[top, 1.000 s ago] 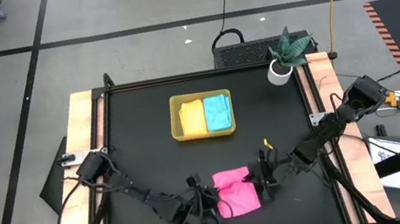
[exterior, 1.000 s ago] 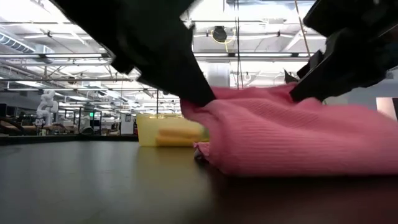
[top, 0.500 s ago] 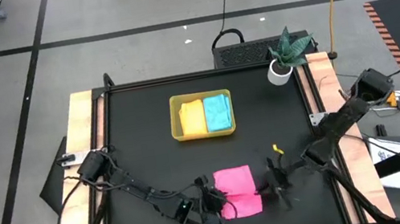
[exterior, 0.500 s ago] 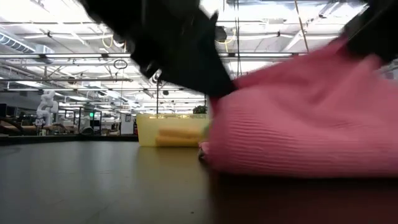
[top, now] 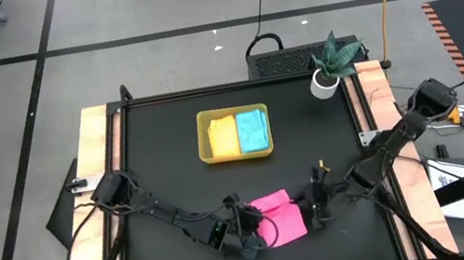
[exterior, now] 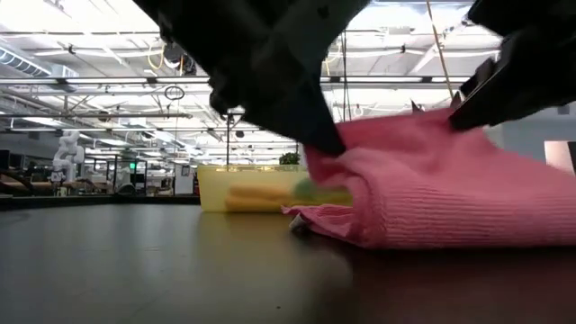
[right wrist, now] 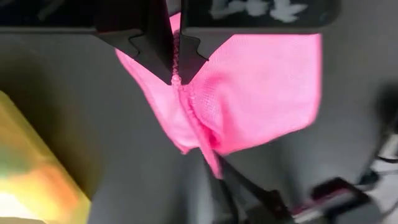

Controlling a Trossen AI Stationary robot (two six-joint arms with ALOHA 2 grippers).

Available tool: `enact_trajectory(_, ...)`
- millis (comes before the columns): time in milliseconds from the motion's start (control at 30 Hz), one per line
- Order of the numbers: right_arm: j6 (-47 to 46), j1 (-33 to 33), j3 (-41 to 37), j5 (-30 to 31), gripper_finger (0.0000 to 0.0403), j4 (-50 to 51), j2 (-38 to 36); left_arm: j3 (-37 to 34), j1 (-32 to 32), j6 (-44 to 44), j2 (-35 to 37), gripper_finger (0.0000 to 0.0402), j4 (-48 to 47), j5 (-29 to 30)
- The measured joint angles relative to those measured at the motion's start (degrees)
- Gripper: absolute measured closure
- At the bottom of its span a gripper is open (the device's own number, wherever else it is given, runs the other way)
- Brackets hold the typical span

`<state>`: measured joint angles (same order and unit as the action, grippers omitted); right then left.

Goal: Fold microfiber towels
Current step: Fold the pink microfiber cloth

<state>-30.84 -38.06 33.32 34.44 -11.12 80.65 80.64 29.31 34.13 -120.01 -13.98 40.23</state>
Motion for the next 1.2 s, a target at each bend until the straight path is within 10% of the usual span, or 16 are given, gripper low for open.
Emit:
enact_trajectory(667, 6.77, 10.53, 0.02, -4.52, 0.0396, -5.53, 7.44, 0.02, -1.26, 11.60, 0.70, 0.0368, -9.83, -4.70)
enact_trajectory(1200, 18.83, 14.07, 0.00, -4.28, 0.0288, -17.01, 12.99, -0.03, 0.07, 14.46, 6.23, 0.0331, -11.01, -5.21)
